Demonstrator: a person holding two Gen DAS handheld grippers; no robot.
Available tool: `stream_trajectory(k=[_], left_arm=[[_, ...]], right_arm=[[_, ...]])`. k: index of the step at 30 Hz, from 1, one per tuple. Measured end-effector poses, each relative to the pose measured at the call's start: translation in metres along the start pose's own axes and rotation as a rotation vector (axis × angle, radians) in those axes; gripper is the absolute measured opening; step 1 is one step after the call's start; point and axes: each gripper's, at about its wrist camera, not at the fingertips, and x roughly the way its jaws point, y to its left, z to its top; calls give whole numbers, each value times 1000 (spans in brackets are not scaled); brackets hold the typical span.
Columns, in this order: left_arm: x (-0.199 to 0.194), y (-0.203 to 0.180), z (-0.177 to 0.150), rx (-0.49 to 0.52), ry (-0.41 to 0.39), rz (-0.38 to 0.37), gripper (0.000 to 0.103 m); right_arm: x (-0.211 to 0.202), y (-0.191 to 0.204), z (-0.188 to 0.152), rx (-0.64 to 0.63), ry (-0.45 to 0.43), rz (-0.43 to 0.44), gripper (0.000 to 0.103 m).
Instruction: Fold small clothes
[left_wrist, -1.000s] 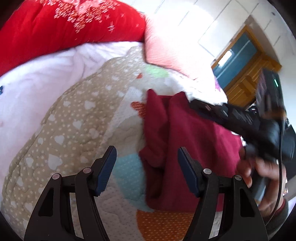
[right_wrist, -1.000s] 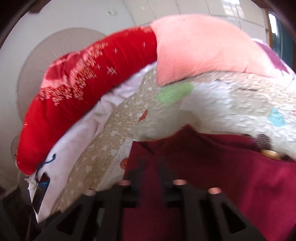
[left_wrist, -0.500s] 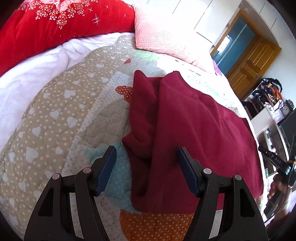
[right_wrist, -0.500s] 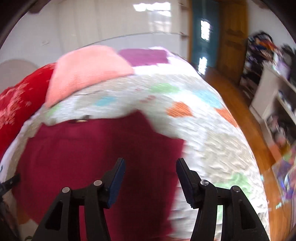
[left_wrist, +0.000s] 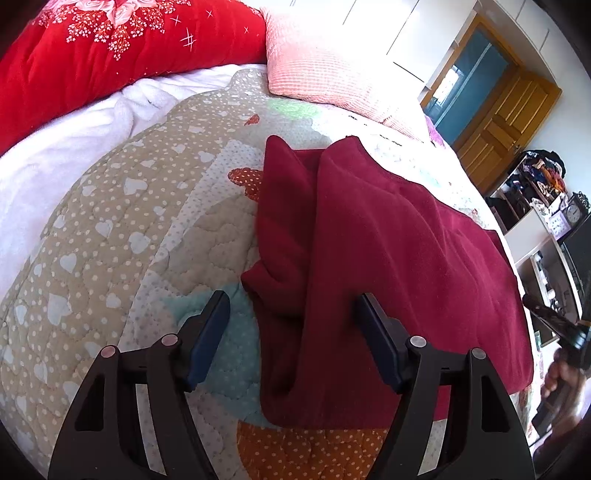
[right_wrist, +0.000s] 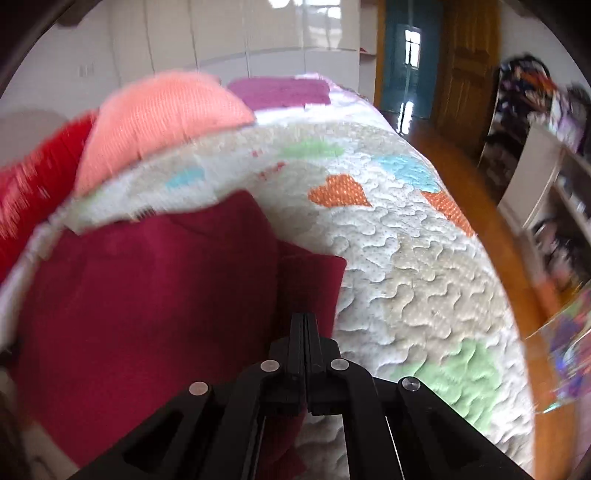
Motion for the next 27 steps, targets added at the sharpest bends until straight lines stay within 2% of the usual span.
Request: stream_trajectory(k=[1, 2, 3, 4, 7, 9, 11, 12, 15, 18, 20, 23, 27], left_arm=[[0, 0, 0, 1, 0, 1, 72], [0, 0, -1, 1, -1, 1, 72], [0, -1, -1, 3, -3, 2, 72], [0, -1, -2, 6, -4, 3, 73], [0, -2, -5, 20, -8, 5, 75], [0, -3, -6, 28, -10, 7, 76], [0, -3, -6, 29, -10, 4, 76], [0, -3, -6, 27, -9, 1, 76], [0, -2, -7, 23, -8, -6, 76], [0, -1, -8, 21, -10, -12, 76], [-1, 1, -8, 17, -7, -20, 76], [-2, 3, -8, 14, -5, -29, 76], [-2, 3, -9, 13, -4, -30, 76]], right_arm=[[-7, -1, -2, 28, -13, 29, 8], [-13, -1, -4, 57, -17, 55, 32], [-17, 0, -9, 80, -9, 70, 60], [-18, 3, -13, 89, -5, 75, 66], [-15, 19, -27, 51, 20, 122, 62], [-9, 29, -38, -11, 32, 60, 37], [-11, 39, -41, -79, 4, -13, 18], [-15, 43, -41, -105, -6, -29, 15], [-26, 48, -37, -156, -45, -72, 14], [-9, 44, -40, -136, 5, -89, 14], [-3, 43, -41, -122, 3, -99, 16], [-17, 42, -35, -89, -2, -131, 47], [-49, 51, -27, -38, -61, -29, 48]])
